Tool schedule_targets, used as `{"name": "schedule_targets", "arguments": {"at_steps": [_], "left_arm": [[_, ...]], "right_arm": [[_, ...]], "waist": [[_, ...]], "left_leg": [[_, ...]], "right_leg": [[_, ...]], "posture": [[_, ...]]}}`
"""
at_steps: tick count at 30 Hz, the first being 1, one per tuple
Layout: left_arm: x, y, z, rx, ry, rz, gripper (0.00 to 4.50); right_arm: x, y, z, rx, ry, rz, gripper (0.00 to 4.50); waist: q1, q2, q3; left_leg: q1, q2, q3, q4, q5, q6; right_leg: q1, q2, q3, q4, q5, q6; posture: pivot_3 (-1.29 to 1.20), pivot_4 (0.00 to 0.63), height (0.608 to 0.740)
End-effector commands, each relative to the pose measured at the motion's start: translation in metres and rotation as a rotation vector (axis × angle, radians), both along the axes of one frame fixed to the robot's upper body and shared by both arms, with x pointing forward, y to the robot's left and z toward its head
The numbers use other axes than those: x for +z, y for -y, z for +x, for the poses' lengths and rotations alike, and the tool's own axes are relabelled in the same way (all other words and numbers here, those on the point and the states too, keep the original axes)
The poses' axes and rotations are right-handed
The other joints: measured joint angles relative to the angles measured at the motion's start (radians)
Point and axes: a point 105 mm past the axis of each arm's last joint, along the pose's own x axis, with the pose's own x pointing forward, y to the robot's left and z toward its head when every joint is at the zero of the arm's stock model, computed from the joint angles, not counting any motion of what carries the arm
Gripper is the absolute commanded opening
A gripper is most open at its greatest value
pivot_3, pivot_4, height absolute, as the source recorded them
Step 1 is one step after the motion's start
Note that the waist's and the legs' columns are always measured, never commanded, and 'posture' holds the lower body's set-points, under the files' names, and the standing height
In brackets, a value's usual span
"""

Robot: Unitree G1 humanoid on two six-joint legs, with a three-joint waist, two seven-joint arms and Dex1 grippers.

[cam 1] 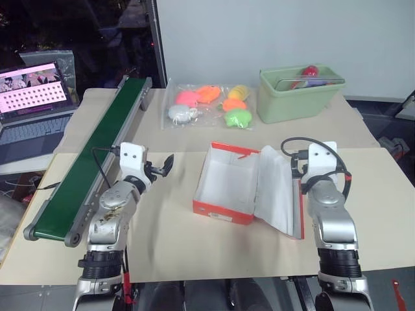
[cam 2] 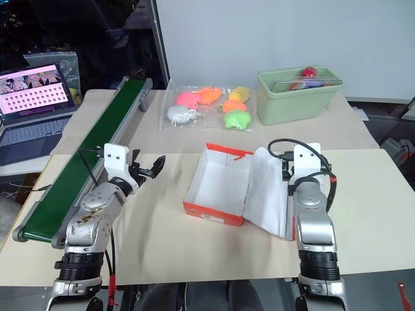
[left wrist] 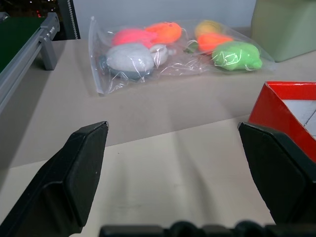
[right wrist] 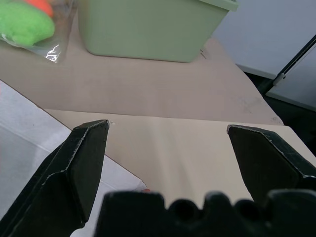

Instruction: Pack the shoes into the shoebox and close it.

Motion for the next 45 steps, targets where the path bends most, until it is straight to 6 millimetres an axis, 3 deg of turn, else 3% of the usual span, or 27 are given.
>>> {"name": "schedule_targets", "arguments": {"at_steps": [1,5,7,8,10,13,15,17,20,23,25,29,34,40,45], "left_arm": [[0.015,0.006,0.003,-0.029,0.060,0.043,4.50],[0.026,0.000,0.007,-0.002,0.103,0.045,4.50],[0.036,-0.013,0.003,0.010,0.130,0.036,4.50],[0.047,-0.027,-0.001,0.015,0.156,0.038,4.50],[0.058,-0.045,-0.008,0.009,0.177,0.044,4.50],[0.062,-0.080,-0.019,0.069,0.147,0.106,4.50],[0.064,-0.097,-0.037,0.076,0.134,0.121,4.50],[0.056,-0.114,-0.054,0.101,0.098,0.145,4.50],[0.031,-0.151,-0.086,0.213,-0.023,0.232,4.50],[0.020,-0.184,-0.125,0.297,-0.098,0.235,4.50],[0.022,-0.195,-0.133,0.321,-0.113,0.283,4.50],[0.032,-0.202,-0.131,0.309,-0.100,0.279,4.50],[0.031,-0.187,-0.108,0.183,-0.094,0.252,4.50],[0.032,-0.194,-0.087,0.169,-0.083,0.174,4.50],[0.027,-0.183,-0.074,0.126,-0.092,0.152,4.50]], "right_arm": [[0.027,-0.002,0.001,0.000,0.101,-0.007,4.48],[0.047,-0.036,0.014,0.184,0.153,0.023,4.48],[0.067,-0.082,0.014,0.435,0.195,0.062,4.48],[0.082,-0.118,0.010,0.622,0.215,0.110,4.48],[0.094,-0.161,-0.004,0.892,0.211,0.172,4.48],[0.097,-0.195,-0.023,1.152,0.125,0.181,4.48],[0.097,-0.212,-0.041,1.303,0.076,0.169,4.48],[0.092,-0.221,-0.056,1.411,0.028,0.154,4.48],[0.068,-0.229,-0.071,1.504,-0.088,0.096,4.48],[0.051,-0.234,-0.070,1.501,-0.146,0.070,4.48],[0.045,-0.235,-0.068,1.490,-0.162,0.040,4.48],[0.043,-0.239,-0.066,1.468,-0.167,0.057,4.48],[0.030,-0.236,-0.057,1.376,-0.193,0.036,4.48],[0.029,-0.235,-0.064,1.382,-0.199,0.114,4.48],[0.024,-0.221,-0.070,1.363,-0.222,0.161,4.48]], "waist": [[0.001,0.000,0.000],[-0.005,0.000,0.000],[-0.008,0.000,0.000],[-0.013,0.000,0.000],[-0.029,0.000,0.001],[-0.025,0.001,0.001],[-0.022,0.000,0.001],[-0.015,0.000,0.002],[-0.014,-0.001,0.002],[-0.016,-0.003,0.002],[-0.014,-0.004,0.003],[0.010,-0.005,0.002],[0.007,-0.005,0.002],[-0.004,-0.006,0.002],[-0.001,-0.006,0.002]], "left_leg": [[0.000,0.000,0.000,0.000,0.000,0.000],[0.000,0.000,0.000,0.000,0.000,0.000],[0.001,0.000,0.000,0.000,0.000,0.000],[0.001,0.001,0.000,0.000,0.000,0.000],[-0.001,0.003,0.000,-0.001,0.000,0.000],[0.000,0.004,-0.003,-0.001,0.000,0.000],[-0.001,0.003,-0.003,-0.001,0.000,0.000],[-0.001,0.001,-0.003,-0.001,0.000,0.000],[-0.001,0.002,-0.001,-0.001,0.000,0.000],[0.000,0.003,-0.001,-0.001,0.000,0.000],[0.002,0.004,0.000,-0.001,0.000,0.000],[0.004,0.004,0.000,-0.001,0.000,0.000],[0.003,0.003,0.000,-0.001,0.000,0.000],[0.000,0.004,0.000,-0.001,0.000,0.000],[0.000,0.004,0.000,-0.001,0.000,0.000]], "right_leg": [[0.000,0.000,0.000,0.000,0.000,0.000],[-0.001,0.000,0.000,0.000,0.000,0.000],[0.000,0.001,0.000,0.000,0.000,0.000],[0.000,0.001,0.000,0.000,0.000,0.000],[-0.003,0.003,0.000,0.001,0.000,-0.001],[-0.003,0.003,-0.002,0.002,0.000,-0.001],[-0.002,0.002,-0.002,0.001,0.000,-0.001],[-0.001,-0.001,-0.004,0.000,0.000,-0.001],[-0.002,-0.003,-0.003,-0.001,0.000,-0.001],[-0.002,-0.002,-0.004,0.000,-0.001,-0.002],[-0.002,-0.002,-0.004,0.002,-0.002,-0.004],[0.000,-0.002,-0.007,0.002,-0.003,-0.006],[-0.001,-0.002,-0.007,0.002,-0.003,-0.006],[-0.003,0.000,-0.007,0.003,-0.003,-0.006],[-0.003,-0.001,-0.007,0.003,-0.003,-0.006]], "posture": [[0.00,0.150,0.729],[0.00,0.150,0.729],[0.00,0.150,0.729],[0.00,0.150,0.729],[0.00,0.150,0.729],[0.00,0.150,0.729],[0.00,0.150,0.729],[0.00,0.150,0.729],[0.00,0.150,0.729],[0.00,0.150,0.729],[0.00,0.150,0.729],[0.00,0.150,0.729],[0.00,0.150,0.729],[0.00,0.150,0.729],[0.00,0.150,0.729]]}}
